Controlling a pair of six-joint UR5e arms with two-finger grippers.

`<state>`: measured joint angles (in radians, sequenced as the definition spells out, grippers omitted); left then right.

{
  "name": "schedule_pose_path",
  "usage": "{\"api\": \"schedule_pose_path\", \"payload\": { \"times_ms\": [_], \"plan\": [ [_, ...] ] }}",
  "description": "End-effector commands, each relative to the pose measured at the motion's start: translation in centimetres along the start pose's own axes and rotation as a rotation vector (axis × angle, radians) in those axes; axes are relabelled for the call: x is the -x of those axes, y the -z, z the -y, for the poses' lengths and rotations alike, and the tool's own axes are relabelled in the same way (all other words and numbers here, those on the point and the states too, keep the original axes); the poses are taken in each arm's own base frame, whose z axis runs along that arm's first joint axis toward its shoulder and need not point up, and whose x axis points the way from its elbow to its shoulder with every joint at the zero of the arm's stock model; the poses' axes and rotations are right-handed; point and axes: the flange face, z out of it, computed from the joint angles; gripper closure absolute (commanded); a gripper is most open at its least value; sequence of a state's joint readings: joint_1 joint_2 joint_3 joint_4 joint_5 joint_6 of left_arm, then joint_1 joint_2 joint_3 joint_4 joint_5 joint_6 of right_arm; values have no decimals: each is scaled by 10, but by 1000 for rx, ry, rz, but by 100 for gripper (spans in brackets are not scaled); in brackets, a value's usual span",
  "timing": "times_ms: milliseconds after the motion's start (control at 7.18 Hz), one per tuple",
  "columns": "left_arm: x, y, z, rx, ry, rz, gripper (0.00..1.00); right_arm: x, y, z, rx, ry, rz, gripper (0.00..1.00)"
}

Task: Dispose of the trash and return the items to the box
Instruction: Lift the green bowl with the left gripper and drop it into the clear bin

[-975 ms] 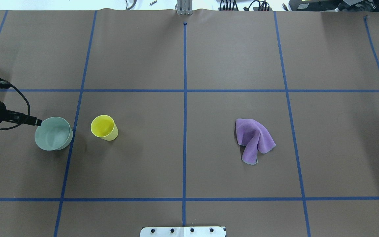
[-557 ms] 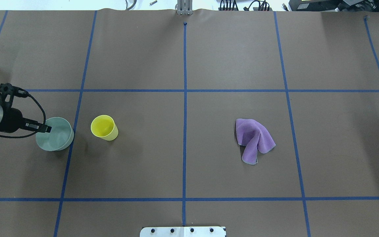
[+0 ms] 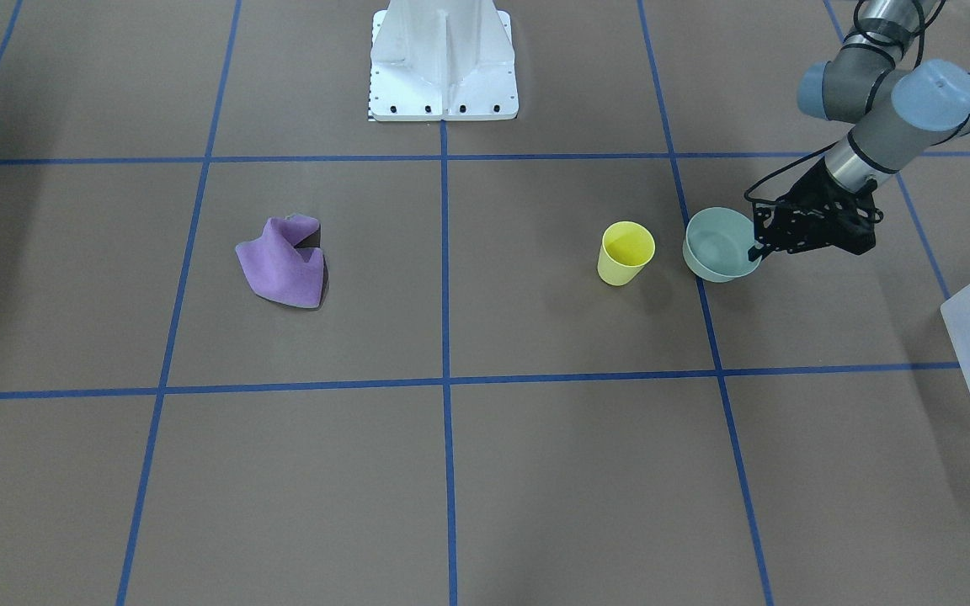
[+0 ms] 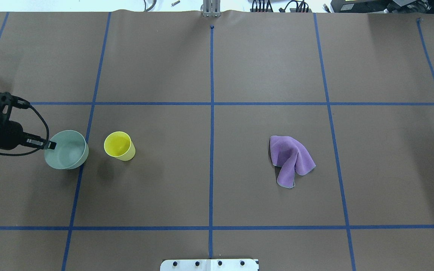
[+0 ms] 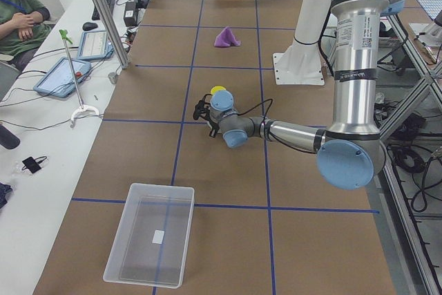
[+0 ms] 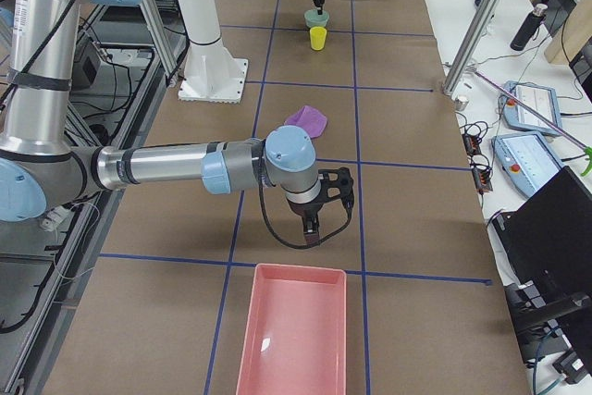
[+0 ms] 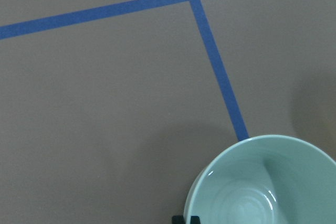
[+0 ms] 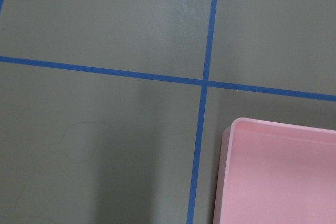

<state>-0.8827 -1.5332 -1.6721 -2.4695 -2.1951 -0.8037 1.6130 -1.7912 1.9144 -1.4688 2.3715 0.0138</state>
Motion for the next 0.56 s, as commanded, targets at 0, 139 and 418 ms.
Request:
{"api": "schedule_pose_path", "payload": {
  "times_ms": [0,139,418],
  "plan": [
    [58,72,26,-84,105,2,100,0,0,0,0,1,0,0],
    [85,106,35,-137,135,17,100,0,0,0,-1,0,0,0],
    [157,178,45,-156,98,148,100,1,0,1,-1,2,2,0]
  ]
}}
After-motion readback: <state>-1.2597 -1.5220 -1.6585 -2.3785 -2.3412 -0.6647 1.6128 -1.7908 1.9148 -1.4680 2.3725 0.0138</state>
